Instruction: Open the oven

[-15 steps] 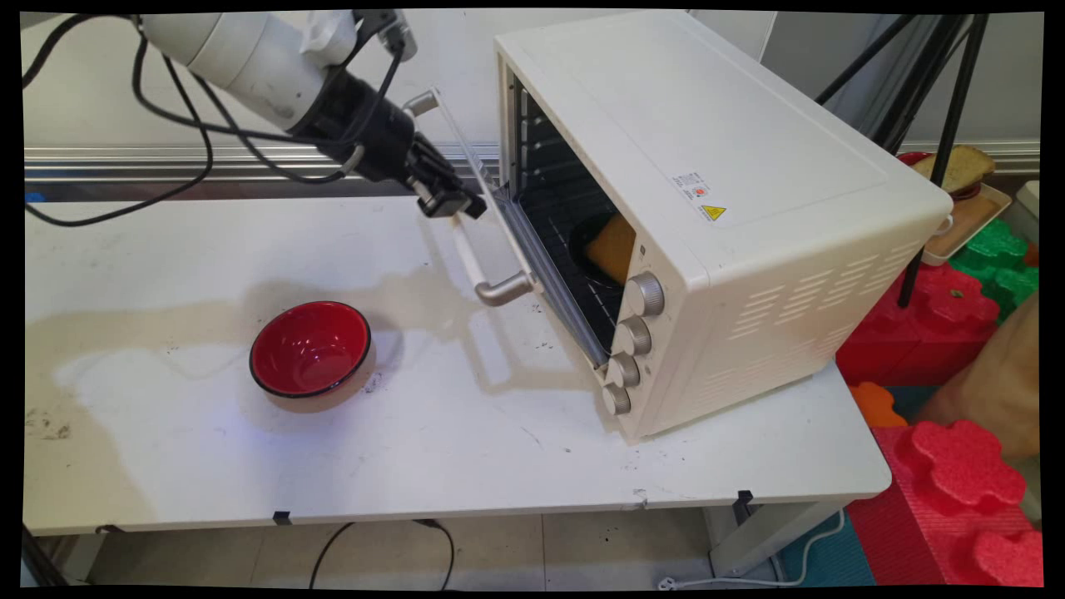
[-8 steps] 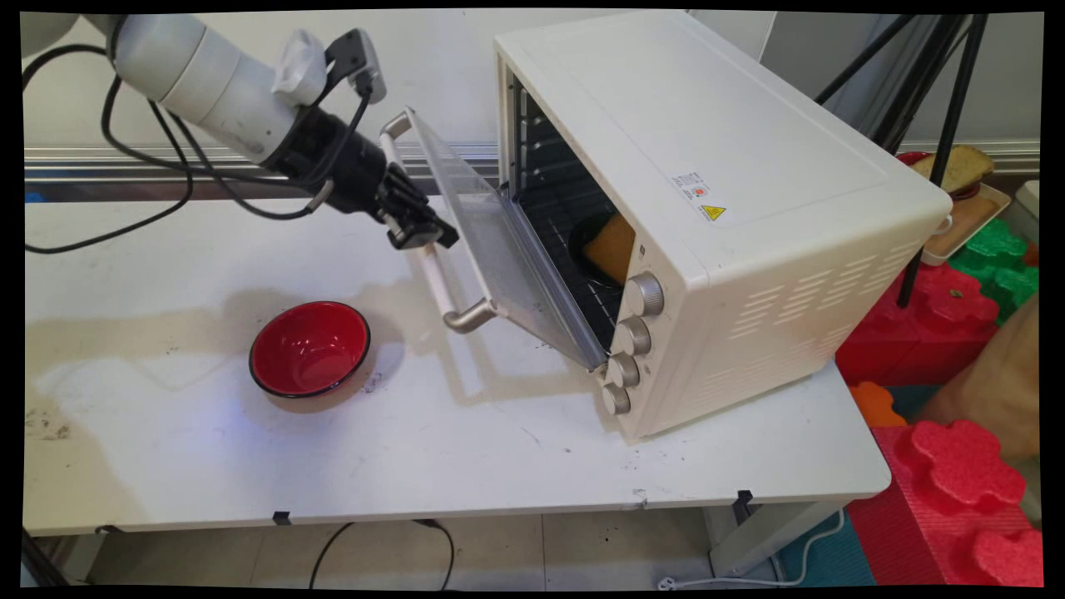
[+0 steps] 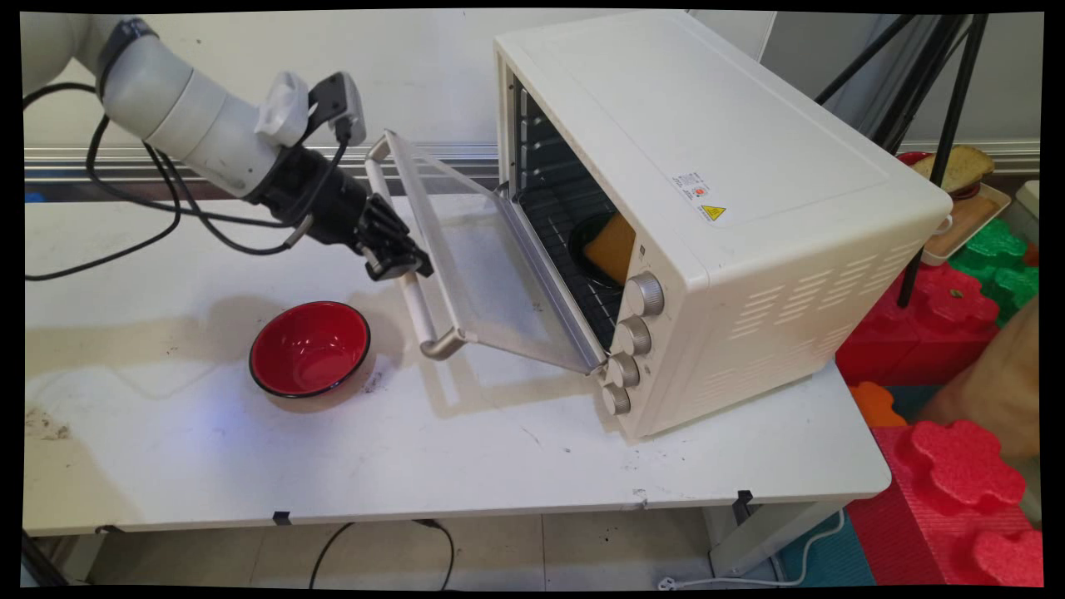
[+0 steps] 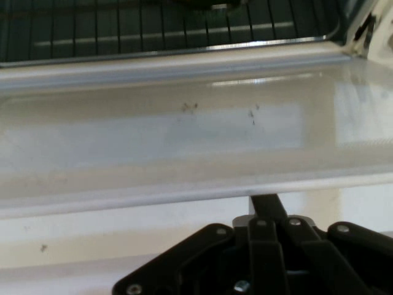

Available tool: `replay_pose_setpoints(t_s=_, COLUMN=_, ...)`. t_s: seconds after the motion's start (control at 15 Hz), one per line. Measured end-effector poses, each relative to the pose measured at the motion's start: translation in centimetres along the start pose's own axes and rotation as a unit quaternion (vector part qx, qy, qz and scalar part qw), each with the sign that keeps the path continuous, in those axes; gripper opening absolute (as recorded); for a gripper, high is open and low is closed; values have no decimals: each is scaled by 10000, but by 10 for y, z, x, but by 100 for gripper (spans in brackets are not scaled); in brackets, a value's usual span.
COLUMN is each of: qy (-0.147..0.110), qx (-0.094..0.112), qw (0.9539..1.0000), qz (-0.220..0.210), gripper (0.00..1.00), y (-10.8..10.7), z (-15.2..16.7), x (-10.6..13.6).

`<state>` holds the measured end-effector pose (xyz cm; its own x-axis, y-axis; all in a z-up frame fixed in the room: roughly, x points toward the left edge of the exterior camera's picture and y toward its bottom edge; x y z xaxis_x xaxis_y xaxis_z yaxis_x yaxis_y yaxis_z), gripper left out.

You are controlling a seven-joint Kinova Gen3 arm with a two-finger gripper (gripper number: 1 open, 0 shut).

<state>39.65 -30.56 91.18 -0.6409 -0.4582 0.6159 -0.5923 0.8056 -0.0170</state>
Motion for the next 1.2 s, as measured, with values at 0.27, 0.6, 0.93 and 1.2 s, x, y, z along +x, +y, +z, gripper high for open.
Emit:
replay_pose_setpoints(t_s=0.27, qy=-76, qx=-43, qw=10000, qz=40, gripper=0, y=1, z=7, x=-16)
replay_pose_setpoints(t_s=0.6, qy=-165, qx=-98, qw=9998, qz=74, gripper=0, y=2, z=16, x=-34)
replay_pose_setpoints(t_s=0.93, qy=-213, qx=-140, qw=9996, qz=94, gripper=0, y=3, z=26, x=-51)
replay_pose_setpoints(t_s=1.2, qy=-213, qx=-133, qw=9996, qz=112, gripper=0, y=3, z=32, x=-63)
